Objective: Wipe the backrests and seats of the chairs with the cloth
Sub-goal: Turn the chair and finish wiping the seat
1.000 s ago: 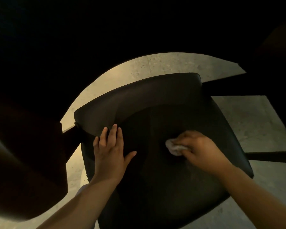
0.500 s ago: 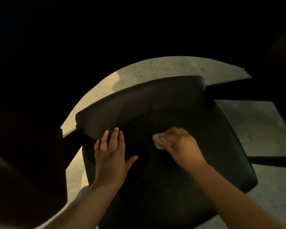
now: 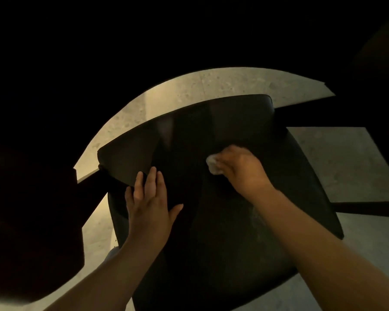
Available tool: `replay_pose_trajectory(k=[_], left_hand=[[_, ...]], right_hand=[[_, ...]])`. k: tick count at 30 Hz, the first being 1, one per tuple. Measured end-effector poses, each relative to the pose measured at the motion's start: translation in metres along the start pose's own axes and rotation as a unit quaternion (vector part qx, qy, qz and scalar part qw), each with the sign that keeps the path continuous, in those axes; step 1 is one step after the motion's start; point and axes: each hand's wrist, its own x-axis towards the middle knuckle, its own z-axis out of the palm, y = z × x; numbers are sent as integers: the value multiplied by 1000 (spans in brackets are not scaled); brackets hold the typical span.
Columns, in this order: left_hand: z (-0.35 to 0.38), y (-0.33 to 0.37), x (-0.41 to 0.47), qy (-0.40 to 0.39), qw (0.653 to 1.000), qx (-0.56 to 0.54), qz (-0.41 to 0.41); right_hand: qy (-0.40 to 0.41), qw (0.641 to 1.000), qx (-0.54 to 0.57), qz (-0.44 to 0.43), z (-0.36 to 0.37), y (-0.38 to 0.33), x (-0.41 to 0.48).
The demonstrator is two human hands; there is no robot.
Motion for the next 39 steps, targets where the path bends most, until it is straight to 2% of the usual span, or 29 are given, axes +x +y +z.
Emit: replay_pose_trajectory(k=[3,5,6,9,11,13,16,19,21,22,25,27,31,35,39], left_hand=[[-3,7,-4,-14,999,-29,16],[-2,13,-7,-26,997,-45,48],[-2,16,-9,-32,996,-48,66],[2,28,-12,-54,993,-59,92],[3,34,-9,-82,992,-48,87],[5,38,-6,-96,992,-27,77],[5,40,-5,-102,992,-20,69],[3,42,-6,-105,992,-10,65],[2,45,-6,-107,992,7,66],[2,46,-6,-106,992,15,67],[4,48,-6,-104,993,17,59],[6,47,-5,-102,993,9,55],[9,44,-4,-90,994,7,61],[7,45,-3,-97,993,7,63],[-1,51,-4,-110,992,14,53]], right_hand=[[-102,994,19,-20,-3,13,-58],[-137,988,65,3,-13,18,-84],[-108,991,80,16,-18,22,-88],[59,997,37,40,-28,37,-71],[99,989,62,89,-34,39,-47],[92,987,85,106,-30,37,-28],[7,991,60,119,-12,37,-45],[-32,997,60,45,0,38,-99],[-66,993,86,38,-3,41,-122],[-58,992,101,46,-9,43,-123],[38,993,92,64,-28,44,-97],[60,992,65,87,-40,42,-62],[12,992,41,123,-32,41,-23],[27,996,42,68,0,49,-84],[-38,996,74,39,9,56,-150]])
